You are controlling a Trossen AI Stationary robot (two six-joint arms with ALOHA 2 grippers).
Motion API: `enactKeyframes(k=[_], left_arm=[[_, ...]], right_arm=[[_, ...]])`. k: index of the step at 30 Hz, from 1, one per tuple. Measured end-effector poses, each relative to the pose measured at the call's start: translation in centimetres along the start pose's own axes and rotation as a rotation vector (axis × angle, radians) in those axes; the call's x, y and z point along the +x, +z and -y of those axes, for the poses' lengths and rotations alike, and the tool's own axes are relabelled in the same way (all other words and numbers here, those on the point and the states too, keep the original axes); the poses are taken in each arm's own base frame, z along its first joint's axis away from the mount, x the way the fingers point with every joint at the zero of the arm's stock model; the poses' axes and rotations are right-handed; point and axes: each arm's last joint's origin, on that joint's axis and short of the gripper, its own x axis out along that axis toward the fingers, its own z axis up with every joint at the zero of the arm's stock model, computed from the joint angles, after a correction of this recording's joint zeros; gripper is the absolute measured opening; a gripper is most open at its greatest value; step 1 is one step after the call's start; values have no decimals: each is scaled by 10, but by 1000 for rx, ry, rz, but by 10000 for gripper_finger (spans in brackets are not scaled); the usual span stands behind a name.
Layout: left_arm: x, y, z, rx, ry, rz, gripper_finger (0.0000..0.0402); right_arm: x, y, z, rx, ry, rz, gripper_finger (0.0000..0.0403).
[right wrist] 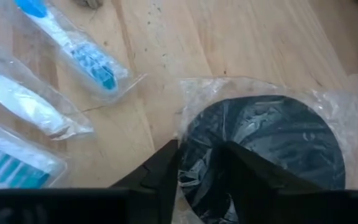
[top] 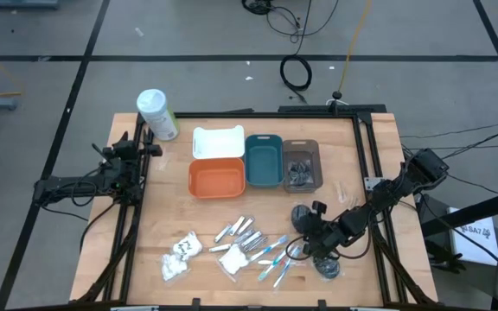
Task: Pick & Place Travel size toiletries
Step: Put the black hairbrush into the transparent black bin
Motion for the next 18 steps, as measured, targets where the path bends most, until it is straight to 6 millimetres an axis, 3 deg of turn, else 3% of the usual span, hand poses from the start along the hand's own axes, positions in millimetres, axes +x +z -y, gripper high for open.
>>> enactKeyframes(k=[13,18], left_arm=[[0,0,0,0,0,0,285],[0,0,0,0,0,0,285]], right_arm=[[-5,3,-1,-13,41,10,7],[-9,7,-1,-20,66,28,5]])
